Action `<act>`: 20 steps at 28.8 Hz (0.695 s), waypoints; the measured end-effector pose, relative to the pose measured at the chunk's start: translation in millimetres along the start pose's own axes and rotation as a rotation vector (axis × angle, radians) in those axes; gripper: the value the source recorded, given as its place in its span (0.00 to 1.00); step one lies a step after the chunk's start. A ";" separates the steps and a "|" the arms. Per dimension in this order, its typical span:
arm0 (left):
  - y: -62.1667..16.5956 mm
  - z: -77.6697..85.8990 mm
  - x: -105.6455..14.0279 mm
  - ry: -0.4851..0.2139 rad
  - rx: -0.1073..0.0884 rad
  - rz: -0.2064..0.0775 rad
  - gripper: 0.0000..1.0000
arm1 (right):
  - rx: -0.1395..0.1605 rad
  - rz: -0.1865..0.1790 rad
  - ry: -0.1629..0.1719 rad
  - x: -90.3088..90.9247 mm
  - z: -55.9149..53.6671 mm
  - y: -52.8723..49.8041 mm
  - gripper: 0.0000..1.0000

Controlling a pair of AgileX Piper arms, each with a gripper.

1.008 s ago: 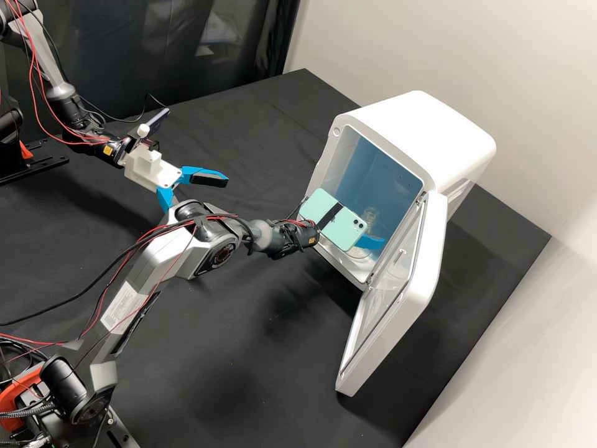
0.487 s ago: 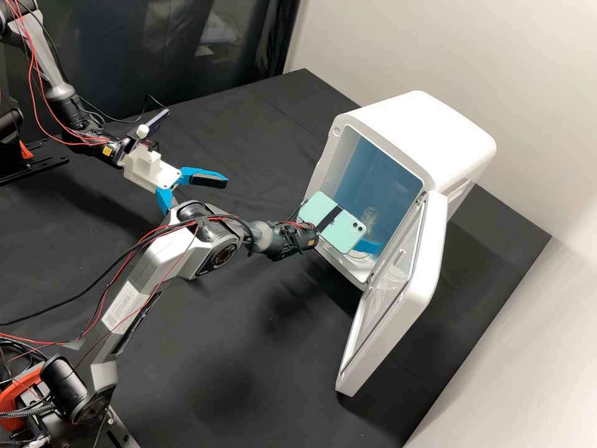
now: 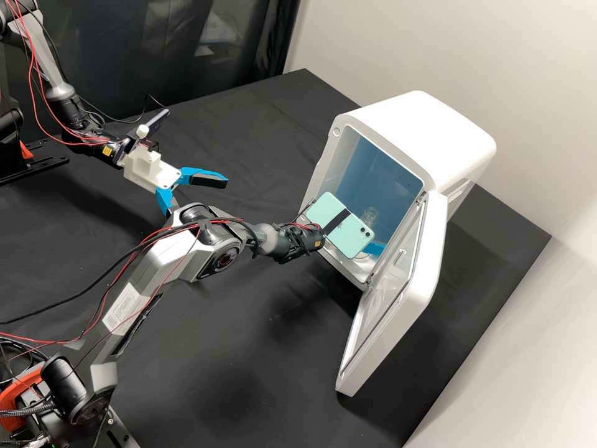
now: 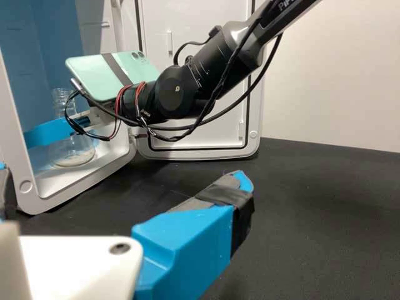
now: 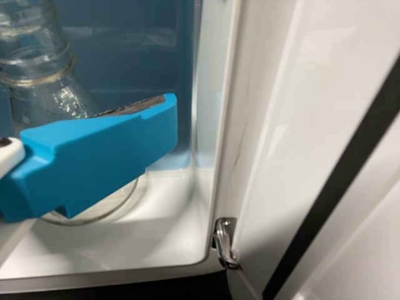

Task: Take the flask out of the incubator

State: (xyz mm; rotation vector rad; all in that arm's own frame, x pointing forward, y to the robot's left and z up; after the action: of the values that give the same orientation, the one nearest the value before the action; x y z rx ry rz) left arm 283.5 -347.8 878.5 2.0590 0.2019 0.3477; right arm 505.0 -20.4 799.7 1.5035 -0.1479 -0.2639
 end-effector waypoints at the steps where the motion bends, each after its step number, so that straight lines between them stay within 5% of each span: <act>1: 0.0 0.0 0.0 0.000 0.000 0.000 1.00 | -0.001 0.000 0.000 0.1 0.6 0.6 1.00; 3: 0.0 0.0 0.0 0.000 0.000 0.000 1.00 | 0.007 -0.003 0.007 0.1 0.1 0.3 1.00; 4: 0.0 0.0 0.0 0.000 0.000 0.000 1.00 | 0.010 -0.004 0.008 0.1 0.0 0.3 0.00; 20: -0.3 1.3 0.1 -0.004 0.000 -0.001 1.00 | -0.004 -0.009 0.024 0.5 -1.5 1.0 0.00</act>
State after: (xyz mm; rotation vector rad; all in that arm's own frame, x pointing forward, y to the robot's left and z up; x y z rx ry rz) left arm 284.1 -348.7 877.6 2.0598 0.2005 0.3424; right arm 505.9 -19.1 800.6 1.5035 -0.1220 -0.2530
